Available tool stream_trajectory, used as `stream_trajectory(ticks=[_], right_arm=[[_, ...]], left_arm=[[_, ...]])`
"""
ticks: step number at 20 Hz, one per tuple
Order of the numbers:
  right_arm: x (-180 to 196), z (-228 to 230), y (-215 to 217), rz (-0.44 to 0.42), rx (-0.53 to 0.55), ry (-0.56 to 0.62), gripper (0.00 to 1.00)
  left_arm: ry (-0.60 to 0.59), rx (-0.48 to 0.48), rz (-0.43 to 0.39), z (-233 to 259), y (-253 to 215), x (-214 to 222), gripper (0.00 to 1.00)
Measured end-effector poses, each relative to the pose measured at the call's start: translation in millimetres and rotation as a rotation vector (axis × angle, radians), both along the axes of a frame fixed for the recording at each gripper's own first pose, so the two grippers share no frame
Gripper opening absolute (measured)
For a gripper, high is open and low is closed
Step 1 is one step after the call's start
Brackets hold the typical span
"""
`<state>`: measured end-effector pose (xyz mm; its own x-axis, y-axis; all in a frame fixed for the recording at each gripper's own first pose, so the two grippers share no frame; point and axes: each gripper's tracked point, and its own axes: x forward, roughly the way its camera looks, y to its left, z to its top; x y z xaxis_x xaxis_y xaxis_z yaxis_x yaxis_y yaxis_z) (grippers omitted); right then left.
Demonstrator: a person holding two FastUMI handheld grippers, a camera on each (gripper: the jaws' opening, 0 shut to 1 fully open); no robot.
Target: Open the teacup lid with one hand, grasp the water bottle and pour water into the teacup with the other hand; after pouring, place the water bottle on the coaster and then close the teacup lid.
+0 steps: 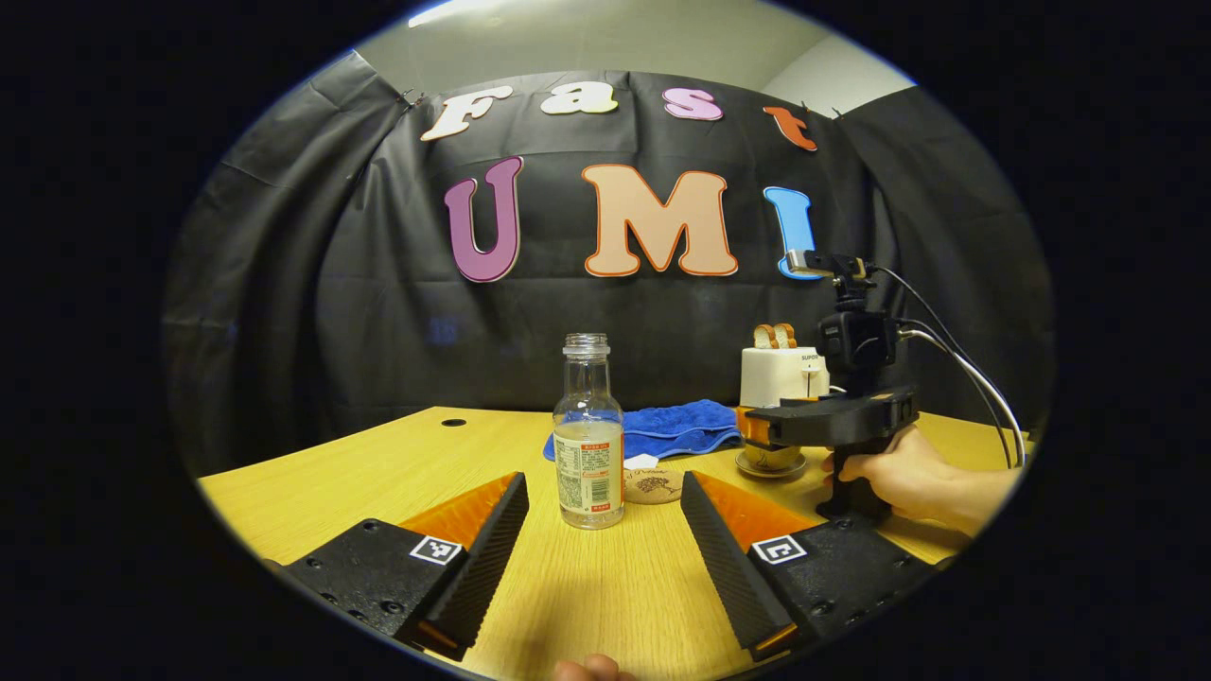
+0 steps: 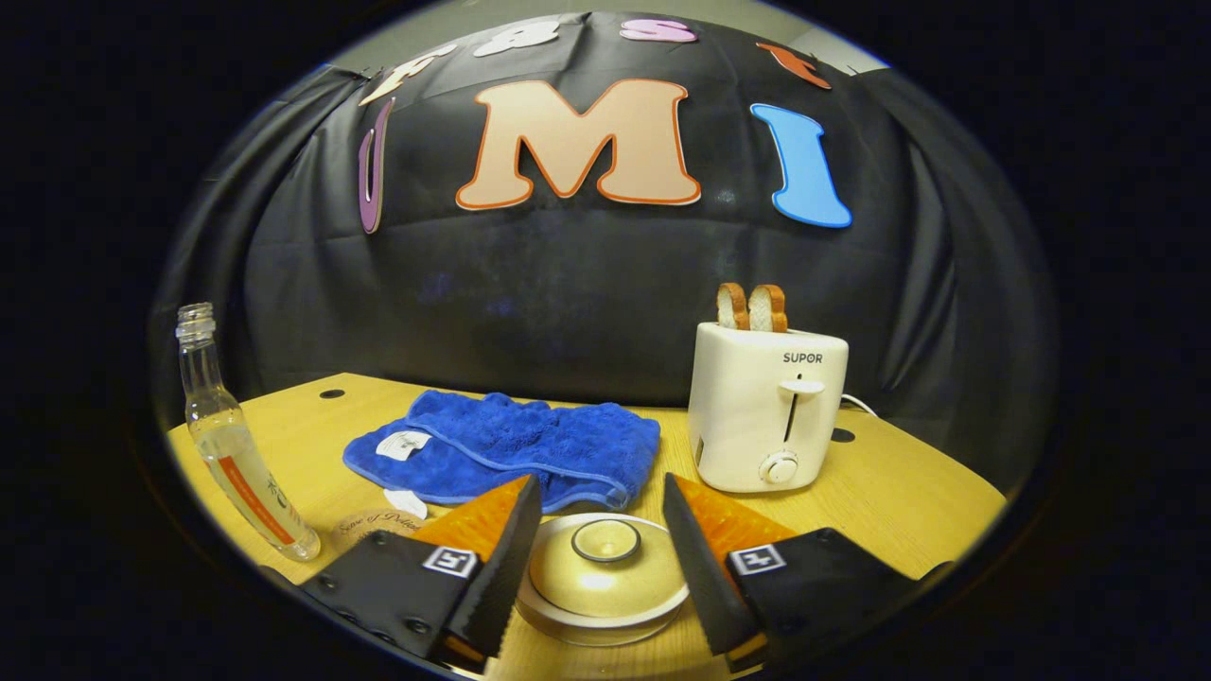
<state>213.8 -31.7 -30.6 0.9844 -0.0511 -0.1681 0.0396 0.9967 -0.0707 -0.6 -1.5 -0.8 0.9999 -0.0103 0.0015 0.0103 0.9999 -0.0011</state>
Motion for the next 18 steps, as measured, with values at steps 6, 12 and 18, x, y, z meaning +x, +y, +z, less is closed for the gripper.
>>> stream_trajectory(ticks=[6,12,18], right_arm=[[2.2,1.4,1.7,0.004,-0.035,-0.008,0.64],[6.1,0.6,-0.7,-0.001,-0.036,-0.006,0.56],[4.3,3.6,-1.6,0.003,-0.021,-0.008,0.33]], left_arm=[[0.001,0.0,0.0,0.7,0.3,0.3,0.95],[0.001,0.0,0.002,1.2,0.9,-0.4,0.95],[0.001,0.0,0.002,0.9,0.9,0.0,0.95]])
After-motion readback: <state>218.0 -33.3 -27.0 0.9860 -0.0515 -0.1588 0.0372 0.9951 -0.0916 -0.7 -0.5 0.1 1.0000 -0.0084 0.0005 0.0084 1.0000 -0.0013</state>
